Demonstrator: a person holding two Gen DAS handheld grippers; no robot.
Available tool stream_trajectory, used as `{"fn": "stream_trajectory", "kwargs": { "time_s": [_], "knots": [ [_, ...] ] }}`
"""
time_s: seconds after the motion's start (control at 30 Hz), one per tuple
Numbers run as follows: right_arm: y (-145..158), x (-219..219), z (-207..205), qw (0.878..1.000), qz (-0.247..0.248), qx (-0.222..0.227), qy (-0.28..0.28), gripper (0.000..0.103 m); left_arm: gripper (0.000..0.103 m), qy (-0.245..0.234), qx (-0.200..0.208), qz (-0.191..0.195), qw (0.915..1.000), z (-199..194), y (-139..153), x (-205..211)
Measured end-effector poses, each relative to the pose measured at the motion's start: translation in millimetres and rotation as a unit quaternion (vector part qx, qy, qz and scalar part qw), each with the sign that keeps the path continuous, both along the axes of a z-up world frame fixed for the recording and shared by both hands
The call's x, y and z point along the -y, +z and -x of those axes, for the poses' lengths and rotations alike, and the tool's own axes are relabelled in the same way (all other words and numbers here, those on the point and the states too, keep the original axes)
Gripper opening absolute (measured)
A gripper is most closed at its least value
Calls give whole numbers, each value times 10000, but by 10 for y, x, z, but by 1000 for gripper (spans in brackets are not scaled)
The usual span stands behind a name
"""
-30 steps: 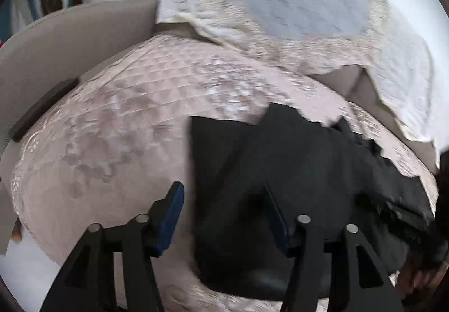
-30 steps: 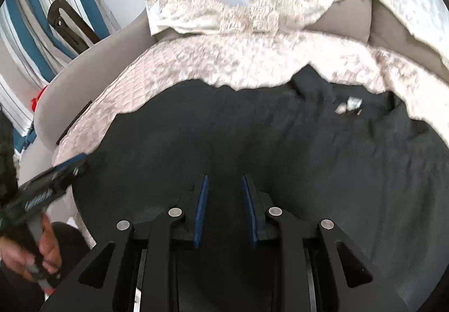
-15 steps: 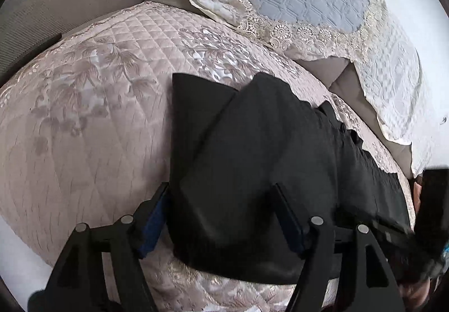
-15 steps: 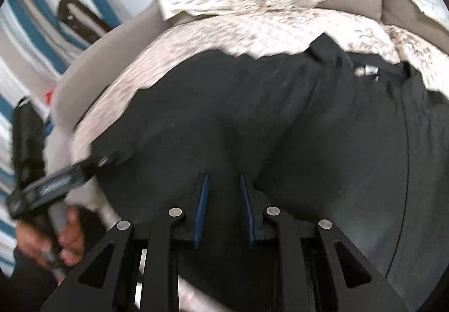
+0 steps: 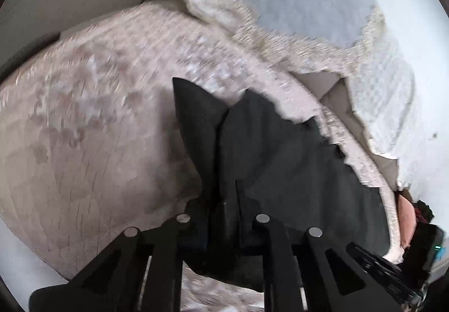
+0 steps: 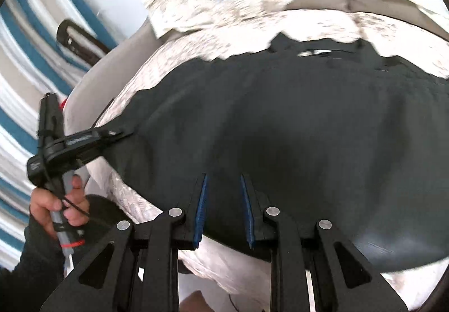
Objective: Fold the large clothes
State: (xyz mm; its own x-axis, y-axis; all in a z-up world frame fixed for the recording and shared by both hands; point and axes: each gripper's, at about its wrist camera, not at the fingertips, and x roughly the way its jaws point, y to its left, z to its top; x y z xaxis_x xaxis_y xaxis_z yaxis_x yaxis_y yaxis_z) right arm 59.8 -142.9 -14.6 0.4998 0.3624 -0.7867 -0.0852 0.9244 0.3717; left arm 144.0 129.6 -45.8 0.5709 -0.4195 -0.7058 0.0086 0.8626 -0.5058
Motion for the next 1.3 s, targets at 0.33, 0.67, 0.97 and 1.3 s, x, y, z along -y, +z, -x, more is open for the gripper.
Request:
{"fn": "stream_trajectory", "kwargs": {
  "time_s": [0.33, 0.67, 0.97, 1.3],
  "knots": [
    [189, 719, 492, 9953, -195, 201, -928, 23, 11, -1442, 1168, 126, 9826, 218, 1042, 996],
    [145, 1386, 877, 9847, -321, 140, -1708, 23, 9, -2999, 622, 59, 9519, 251, 358, 2621],
    [148, 1587, 868, 9820, -533, 132, -1806, 25, 16, -3365, 270, -144, 9412, 370, 148, 2889],
    [151, 1479, 407, 9798, -1519, 172, -1286, 52, 31, -2091, 776, -265, 9744, 6, 594, 2005]
  ]
}}
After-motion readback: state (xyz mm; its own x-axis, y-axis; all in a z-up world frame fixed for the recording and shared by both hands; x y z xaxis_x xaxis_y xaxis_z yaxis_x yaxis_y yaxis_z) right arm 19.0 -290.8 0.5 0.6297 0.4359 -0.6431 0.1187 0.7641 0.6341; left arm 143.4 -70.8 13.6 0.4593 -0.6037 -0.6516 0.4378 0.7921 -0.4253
